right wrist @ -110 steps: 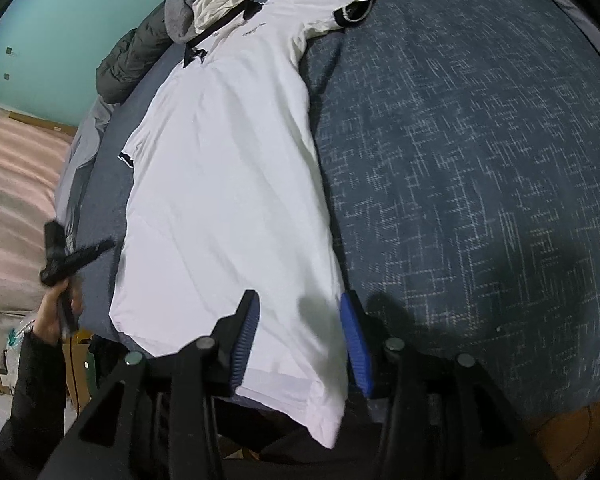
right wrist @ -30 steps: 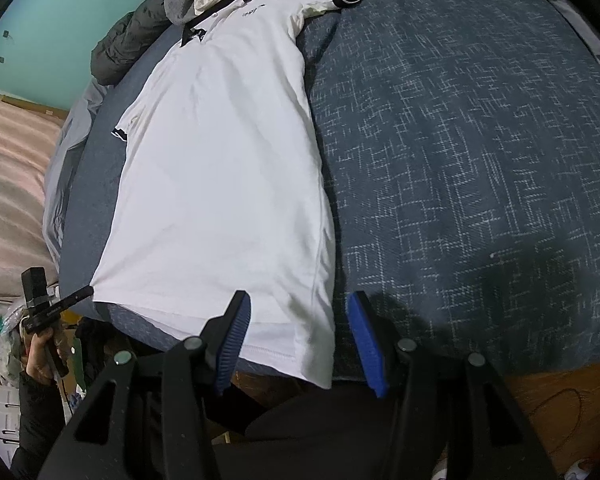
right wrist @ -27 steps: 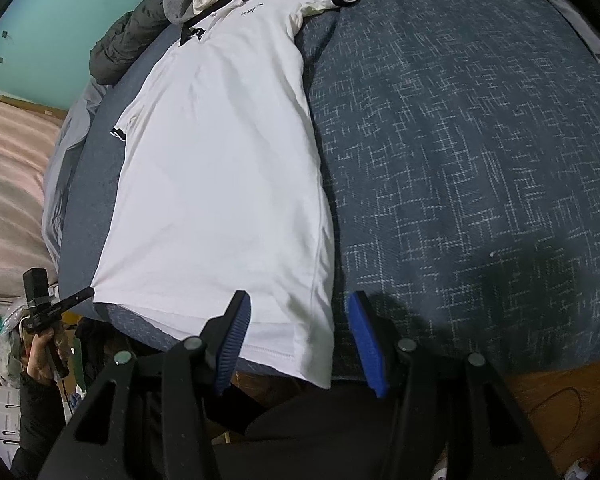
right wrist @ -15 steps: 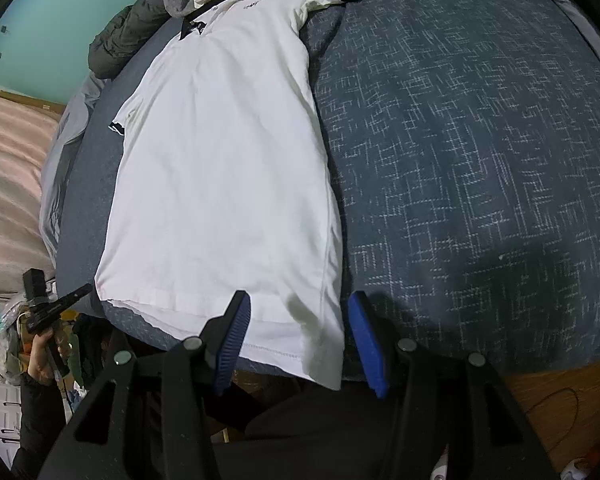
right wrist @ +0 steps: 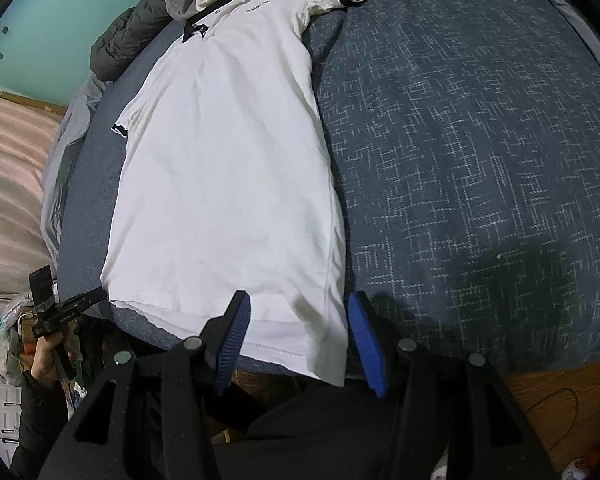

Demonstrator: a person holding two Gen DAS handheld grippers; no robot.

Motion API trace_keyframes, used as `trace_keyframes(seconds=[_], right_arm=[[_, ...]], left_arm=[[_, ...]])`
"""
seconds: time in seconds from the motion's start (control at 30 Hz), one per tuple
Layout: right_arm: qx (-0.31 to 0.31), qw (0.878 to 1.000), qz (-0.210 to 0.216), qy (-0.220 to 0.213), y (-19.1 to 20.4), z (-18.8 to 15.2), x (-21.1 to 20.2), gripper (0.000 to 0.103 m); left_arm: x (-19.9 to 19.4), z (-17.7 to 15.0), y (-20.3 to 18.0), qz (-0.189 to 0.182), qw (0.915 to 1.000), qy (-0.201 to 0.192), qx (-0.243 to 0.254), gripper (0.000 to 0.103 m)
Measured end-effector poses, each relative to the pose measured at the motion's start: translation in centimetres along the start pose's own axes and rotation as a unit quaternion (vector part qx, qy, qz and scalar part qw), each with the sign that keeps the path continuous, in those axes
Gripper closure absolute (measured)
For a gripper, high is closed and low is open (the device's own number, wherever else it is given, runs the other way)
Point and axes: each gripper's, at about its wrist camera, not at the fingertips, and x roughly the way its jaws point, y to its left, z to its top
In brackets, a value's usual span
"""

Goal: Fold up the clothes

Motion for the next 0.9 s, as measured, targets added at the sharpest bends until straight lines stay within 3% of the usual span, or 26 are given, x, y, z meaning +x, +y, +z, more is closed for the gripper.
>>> trace_keyframes(seconds=[0.03,0.4,0.63,0.8,0.87,0.9], right_arm=[[0.001,1.000,0.000,0.000,0.0,-0.1,0.0,0.051],[0.001,1.000,0.000,0.000,-0.3,-0.2,0.0,0.051],[-0.010,1.000,-0.012,0.011,0.0,-0.8,0.6,0.048],[-0.032,0.999,-0.036,0.016,0.9,-1.0,2.0,0.047],[-0.043,0.998,-0.041,0.023,1.3,-1.1,2.6,0.068],[-0.046,0.998,-0.038,0.023,1.3,-1.1,2.6,0.084]], left_arm=[[0.0,0.0,-0.1,0.002,1.0000,0.001,0.004,0.099],[-4.0,-1.3,2.6,-0.030,0.9983,-0.039,-0.030,0.100],[-3.1,-1.3,5.1,-0.044,0.9948,-0.040,-0.082,0.100],[-3.5,-1.6,4.7,-0.047,0.9957,-0.039,-0.070,0.100],[-3.8,-1.8,5.2,-0.048,0.9956,-0.040,-0.070,0.100],[-3.9,-1.9,5.4,-0.049,0.9955,-0.040,-0.070,0.100]])
